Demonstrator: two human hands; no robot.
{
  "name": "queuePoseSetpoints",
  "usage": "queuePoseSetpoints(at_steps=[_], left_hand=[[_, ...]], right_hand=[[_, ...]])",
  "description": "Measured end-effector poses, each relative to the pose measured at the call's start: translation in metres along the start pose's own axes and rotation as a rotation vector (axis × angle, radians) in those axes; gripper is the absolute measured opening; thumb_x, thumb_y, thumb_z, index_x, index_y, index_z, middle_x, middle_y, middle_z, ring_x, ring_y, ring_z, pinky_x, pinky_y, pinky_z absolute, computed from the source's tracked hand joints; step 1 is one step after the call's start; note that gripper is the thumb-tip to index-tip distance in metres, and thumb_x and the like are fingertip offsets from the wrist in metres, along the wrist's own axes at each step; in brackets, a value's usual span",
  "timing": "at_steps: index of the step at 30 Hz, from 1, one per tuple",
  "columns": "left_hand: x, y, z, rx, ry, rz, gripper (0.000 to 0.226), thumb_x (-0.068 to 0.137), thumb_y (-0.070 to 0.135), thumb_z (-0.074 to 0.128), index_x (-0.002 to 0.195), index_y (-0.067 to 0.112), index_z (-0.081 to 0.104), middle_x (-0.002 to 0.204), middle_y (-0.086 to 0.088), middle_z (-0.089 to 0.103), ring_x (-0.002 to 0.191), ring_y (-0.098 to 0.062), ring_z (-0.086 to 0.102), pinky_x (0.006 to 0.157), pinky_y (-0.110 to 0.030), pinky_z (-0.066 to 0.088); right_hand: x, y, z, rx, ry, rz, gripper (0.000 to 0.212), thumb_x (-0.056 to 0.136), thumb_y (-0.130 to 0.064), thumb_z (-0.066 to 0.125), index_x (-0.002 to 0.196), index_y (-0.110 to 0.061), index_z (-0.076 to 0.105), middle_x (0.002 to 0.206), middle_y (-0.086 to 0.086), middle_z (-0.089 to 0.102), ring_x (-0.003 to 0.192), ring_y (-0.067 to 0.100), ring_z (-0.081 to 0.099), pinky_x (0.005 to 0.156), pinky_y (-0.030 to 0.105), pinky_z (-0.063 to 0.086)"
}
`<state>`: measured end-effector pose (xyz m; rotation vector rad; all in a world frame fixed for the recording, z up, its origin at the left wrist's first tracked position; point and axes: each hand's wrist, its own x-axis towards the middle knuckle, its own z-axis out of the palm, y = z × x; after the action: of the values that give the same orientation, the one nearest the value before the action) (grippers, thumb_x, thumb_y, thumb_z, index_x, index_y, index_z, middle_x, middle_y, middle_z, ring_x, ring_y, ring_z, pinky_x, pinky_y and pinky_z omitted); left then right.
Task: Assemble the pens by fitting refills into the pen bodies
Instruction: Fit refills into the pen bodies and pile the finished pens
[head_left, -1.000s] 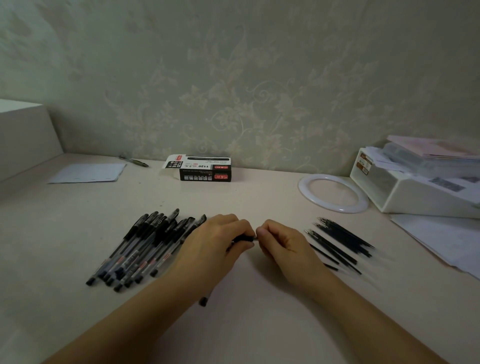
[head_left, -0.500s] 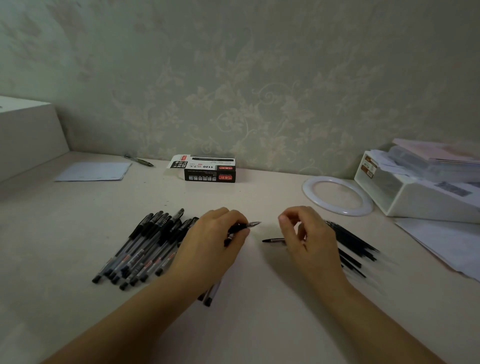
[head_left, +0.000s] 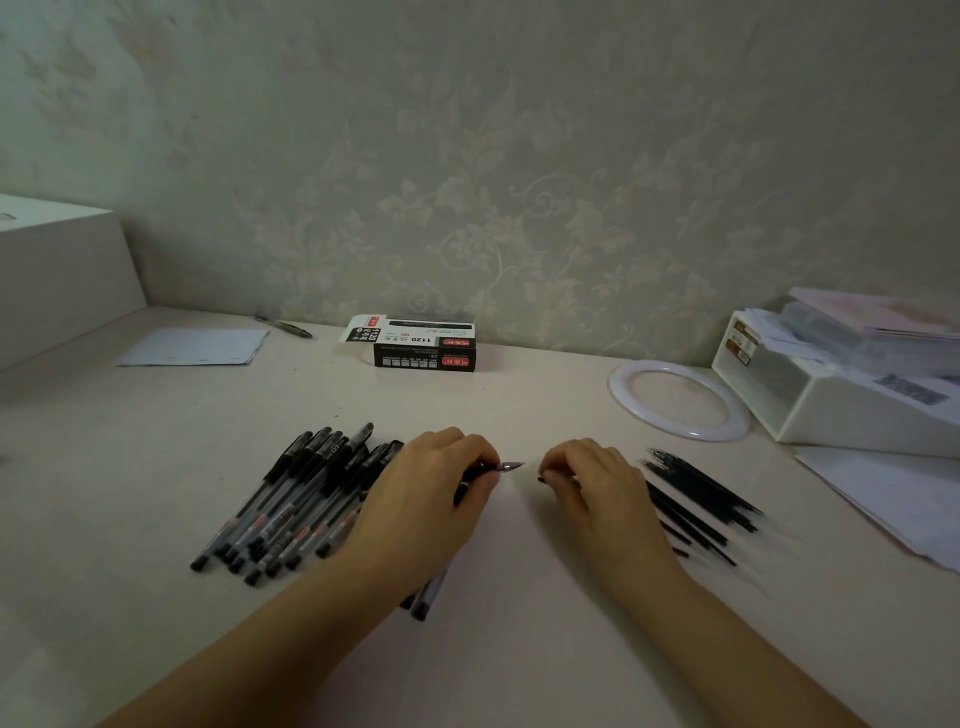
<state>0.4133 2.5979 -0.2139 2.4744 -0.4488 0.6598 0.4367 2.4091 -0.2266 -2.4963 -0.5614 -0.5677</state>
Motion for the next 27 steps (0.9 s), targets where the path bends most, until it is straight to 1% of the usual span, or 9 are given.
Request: queuePoseSetpoints(at_steps=[3,5,7,10,12,15,20,24,27], left_hand=[[0.0001,-0.0004,0.0002,0.002,-0.005,0.007,0.015,0.094,0.030,0.057,0.102,0.024,0.066,0.092,0.010,0.062,0.085,-0.009,0.054,0.077,-0.033,0.050],[0.0006,-0.0006,0.0003,0.001,-0.003,0.012,0.015,0.093,0.031,0.057,0.102,0.024,0.066,0.091,0.010,0.062,0.085,-0.009,0.054,0.077,-0.033,0.050],[0.0006,-0.0001,0.0008,-0.002,-0.004,0.016,0.014,0.093,0.030,0.057,0.102,0.024,0.066,0.091,0.010,0.062,0.085,-0.009,0.054,0.076,-0.033,0.050],[0.0002,-0.0002,0.0011,-0.004,-0.009,0.026,0.014,0.093,0.030,0.057,0.102,0.024,0.066,0.091,0.010,0.061,0.085,-0.009,0.053,0.076,-0.033,0.049],[0.0001,-0.0004,0.0016,-0.013,-0.015,0.041,0.013,0.093,0.029,0.057,0.102,0.025,0.066,0.089,0.011,0.060,0.083,-0.008,0.053,0.075,-0.032,0.049],[0.0007,0.0003,0.0028,-0.027,-0.037,0.077,0.012,0.093,0.029,0.059,0.102,0.026,0.066,0.088,0.011,0.060,0.080,-0.007,0.052,0.071,-0.030,0.048],[0.0015,0.0014,0.0064,-0.047,-0.067,0.097,0.012,0.092,0.029,0.060,0.103,0.027,0.066,0.088,0.016,0.058,0.080,-0.003,0.049,0.071,-0.019,0.041],[0.0019,-0.0024,0.0046,-0.048,-0.011,0.033,0.011,0.093,0.029,0.058,0.101,0.026,0.065,0.086,0.016,0.057,0.081,-0.005,0.052,0.071,-0.023,0.046],[0.0029,-0.0013,0.0034,-0.065,-0.025,0.053,0.013,0.093,0.028,0.058,0.102,0.025,0.066,0.089,0.013,0.060,0.083,-0.006,0.053,0.073,-0.024,0.047]], right_hand=[[0.0010,-0.0001,-0.0023,0.168,0.152,-0.055,0.006,0.098,-0.016,0.056,0.100,-0.014,0.060,0.095,-0.006,0.058,0.082,0.014,0.056,0.070,0.033,0.048],[-0.0003,-0.0024,-0.0041,0.282,0.223,-0.062,0.008,0.096,-0.022,0.059,0.103,-0.018,0.058,0.092,-0.009,0.059,0.072,0.011,0.058,0.063,0.021,0.047],[-0.0010,-0.0028,-0.0031,0.387,0.221,-0.027,0.009,0.091,-0.024,0.067,0.095,-0.022,0.059,0.085,-0.012,0.061,0.066,0.011,0.058,0.060,0.012,0.043],[0.0005,-0.0013,-0.0006,0.534,0.166,0.060,0.011,0.084,-0.016,0.075,0.081,-0.022,0.067,0.079,-0.008,0.064,0.070,0.014,0.063,0.064,0.017,0.049],[0.0019,0.0005,-0.0012,0.691,0.125,0.151,0.013,0.083,-0.010,0.075,0.082,-0.022,0.070,0.081,-0.004,0.068,0.072,0.017,0.067,0.069,0.024,0.055],[0.0026,0.0011,-0.0022,0.826,0.048,0.210,0.017,0.084,-0.005,0.073,0.087,-0.021,0.073,0.085,-0.001,0.073,0.076,0.015,0.072,0.072,0.021,0.055],[0.0024,0.0001,-0.0020,0.868,-0.048,0.195,0.016,0.087,-0.006,0.071,0.091,-0.021,0.074,0.088,-0.001,0.075,0.079,0.015,0.072,0.073,0.018,0.054],[0.0047,0.0049,-0.0022,0.842,0.052,0.248,0.023,0.084,-0.007,0.073,0.090,-0.029,0.073,0.090,-0.006,0.074,0.082,0.009,0.070,0.072,0.015,0.052],[0.0048,0.0046,-0.0023,0.881,0.006,0.241,0.024,0.084,-0.005,0.073,0.088,-0.029,0.074,0.090,-0.003,0.075,0.080,0.011,0.071,0.073,0.017,0.054]])
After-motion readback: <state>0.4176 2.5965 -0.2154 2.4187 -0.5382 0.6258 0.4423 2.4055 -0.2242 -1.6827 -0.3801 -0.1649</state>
